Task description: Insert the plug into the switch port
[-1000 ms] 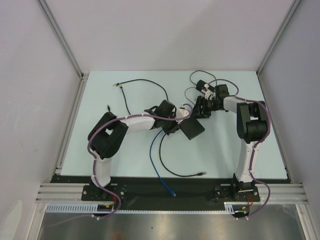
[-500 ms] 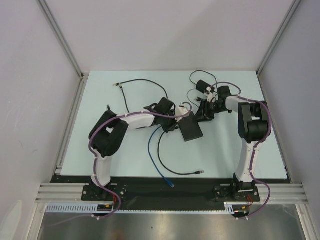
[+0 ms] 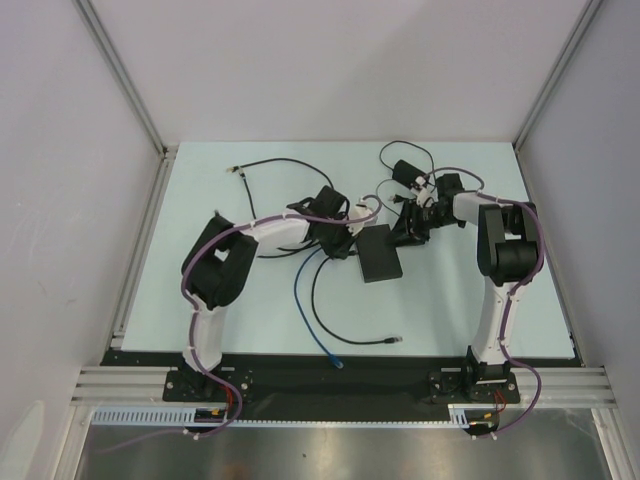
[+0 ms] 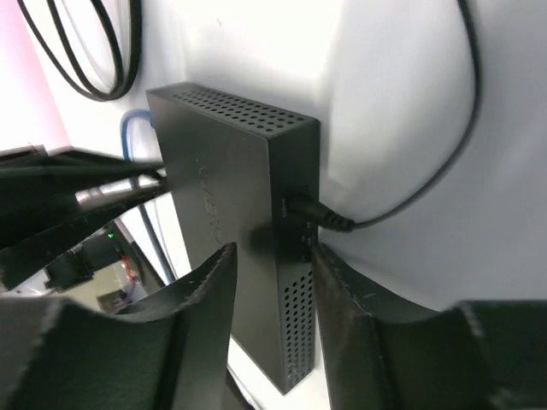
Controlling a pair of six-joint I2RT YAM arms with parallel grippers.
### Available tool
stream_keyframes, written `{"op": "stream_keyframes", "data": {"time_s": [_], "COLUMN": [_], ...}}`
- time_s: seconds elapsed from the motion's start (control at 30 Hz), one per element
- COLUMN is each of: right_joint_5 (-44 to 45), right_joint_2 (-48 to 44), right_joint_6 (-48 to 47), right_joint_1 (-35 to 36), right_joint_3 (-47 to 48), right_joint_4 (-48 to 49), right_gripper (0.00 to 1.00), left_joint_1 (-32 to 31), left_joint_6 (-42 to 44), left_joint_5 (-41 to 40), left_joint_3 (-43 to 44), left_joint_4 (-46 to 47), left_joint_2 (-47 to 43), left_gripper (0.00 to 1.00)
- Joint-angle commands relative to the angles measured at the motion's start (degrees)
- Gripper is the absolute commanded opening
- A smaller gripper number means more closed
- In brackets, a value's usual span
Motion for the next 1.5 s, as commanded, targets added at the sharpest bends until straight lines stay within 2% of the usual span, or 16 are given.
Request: {"op": "stream_keyframes", "data": {"time_s": [0.0,0.1,0.13,0.2,0.33,0.4,0.53,0.63,0.7,0.8,0.87,1.13,1.37,1.43,1.47], "right_joint_5": [0.59,1.56,1.82,2.00,2.44,2.09,2.35,3.83,4.89,5.51,5.51,5.43,6.30,6.66,6.92], "right_joint_2": [2.14,1.70,1.53,1.26,1.09,0.13,-2.50,-5.14,-6.20,-7.17,-6.91,-6.73,-7.61,-7.96,-8.14], "right_joint_6": [-3.94,-6.83,-7.54,-8.25,-13.94,-15.80,-19.58,-20.73,-20.82,-21.26,-21.43,-21.96,-23.02,-23.10,-23.37], "right_joint_1": [-1.05,-2.47,-3.26,-3.53,-6.51,-7.48,-8.98,-9.33,-9.24,-9.24,-9.15,-7.84,-7.31,-7.13,-7.04], "right_joint_3": [0.46,2.21,2.74,3.89,7.75,9.85,12.76,14.08,14.96,16.72,18.30,20.32,21.20,21.20,21.29], "right_joint_4": [-10.01,-12.03,-12.56,-13.62,-17.92,-20.91,-24.16,-23.56,-23.12,-23.55,-24.60,-26.53,-28.21,-28.47,-28.56], "right_gripper": [0.48,0.58,0.61,0.68,0.76,0.78,0.80,0.86,0.92,0.93,0.94,0.94,0.95,0.95,0.95], "left_joint_1": [2.09,4.37,4.99,6.48,10.34,14.91,22.91,30.37,33.81,40.66,43.74,49.02,49.38,49.38,49.38], "left_joint_6": [0.84,1.72,2.24,2.77,0.34,-2.05,-7.05,-12.23,-15.84,-22.68,-23.33,-26.93,-29.56,-31.15,-31.41], "left_joint_5": [3.19,3.81,4.59,4.77,6.44,6.45,1.80,-6.71,-8.39,-8.67,-8.85,-6.84,-2.00,-1.64,-1.73], "left_joint_3": [-0.01,-1.07,-0.99,-0.81,-0.19,0.68,2.44,2.35,1.66,-0.62,-2.99,-9.07,-11.18,-11.01,-10.66], "left_joint_4": [8.33,5.27,4.04,0.87,-2.74,-3.70,-4.85,-6.33,-7.66,-9.77,-10.38,-8.19,-3.01,-2.04,-1.86], "left_joint_2": [-4.85,-9.07,-10.56,-12.32,-17.06,-19.18,-20.59,-20.15,-19.89,-19.97,-20.15,-16.99,-13.22,-12.07,-11.72], "left_gripper": [0.24,0.33,0.42,0.48,0.55,0.59,0.62,0.59,0.56,0.55,0.54,0.52,0.50,0.47,0.41]}}
